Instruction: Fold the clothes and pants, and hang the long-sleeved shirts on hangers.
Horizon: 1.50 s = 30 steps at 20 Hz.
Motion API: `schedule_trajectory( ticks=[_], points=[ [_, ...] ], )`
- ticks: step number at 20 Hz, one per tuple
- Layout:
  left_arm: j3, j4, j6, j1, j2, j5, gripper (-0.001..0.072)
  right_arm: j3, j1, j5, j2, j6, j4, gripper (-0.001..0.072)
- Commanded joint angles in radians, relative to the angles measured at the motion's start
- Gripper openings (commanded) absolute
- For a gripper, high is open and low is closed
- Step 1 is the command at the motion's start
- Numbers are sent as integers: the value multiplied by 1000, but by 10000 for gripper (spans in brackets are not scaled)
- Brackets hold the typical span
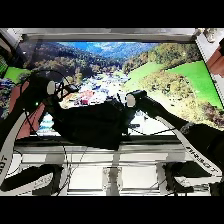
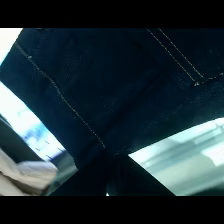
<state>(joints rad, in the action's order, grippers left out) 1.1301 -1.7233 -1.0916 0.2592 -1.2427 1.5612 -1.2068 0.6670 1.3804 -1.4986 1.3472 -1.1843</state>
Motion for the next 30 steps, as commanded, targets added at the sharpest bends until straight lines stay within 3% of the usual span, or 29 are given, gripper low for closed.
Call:
schedule_trajectory(
  ticks=[1,6,10,11,12,13,14,16,17,18,19,23,28,29,30],
  points=[
    [-22,10,8,1,3,76,35,13,2,42,0,1,96,10],
    [-22,136,8,1,3,237,35,13,2,165,0,2,198,10],
    [-22,222,8,1,3,292,44,13,14,201,0,1,237,15],
    [-23,226,8,1,3,292,47,13,26,213,0,1,240,39],
    [-22,227,8,1,3,292,147,13,45,229,0,1,240,94],
    [-23,233,8,1,3,292,197,13,63,240,0,1,242,149],
    [-23,239,7,1,3,293,198,13,83,256,0,1,243,195],
    [-22,260,7,1,3,294,280,13,118,289,0,-3,243,204],
    [-22,263,7,1,3,294,280,13,129,305,0,-7,245,210],
    [-22,262,8,1,3,294,280,13,135,312,0,-6,247,300],
    [-22,255,8,0,3,293,280,13,137,311,0,-8,244,336],
    [-22,143,12,-8,12,279,281,12,131,292,2,-80,173,341],
    [-22,138,-9,-156,124,103,287,12,-46,117,31,-144,134,345],
    [-22,143,-19,-199,153,76,291,12,-95,69,35,-153,135,431],
    [-23,159,-27,-249,182,52,291,13,-148,18,35,-152,143,633]
  ],
)
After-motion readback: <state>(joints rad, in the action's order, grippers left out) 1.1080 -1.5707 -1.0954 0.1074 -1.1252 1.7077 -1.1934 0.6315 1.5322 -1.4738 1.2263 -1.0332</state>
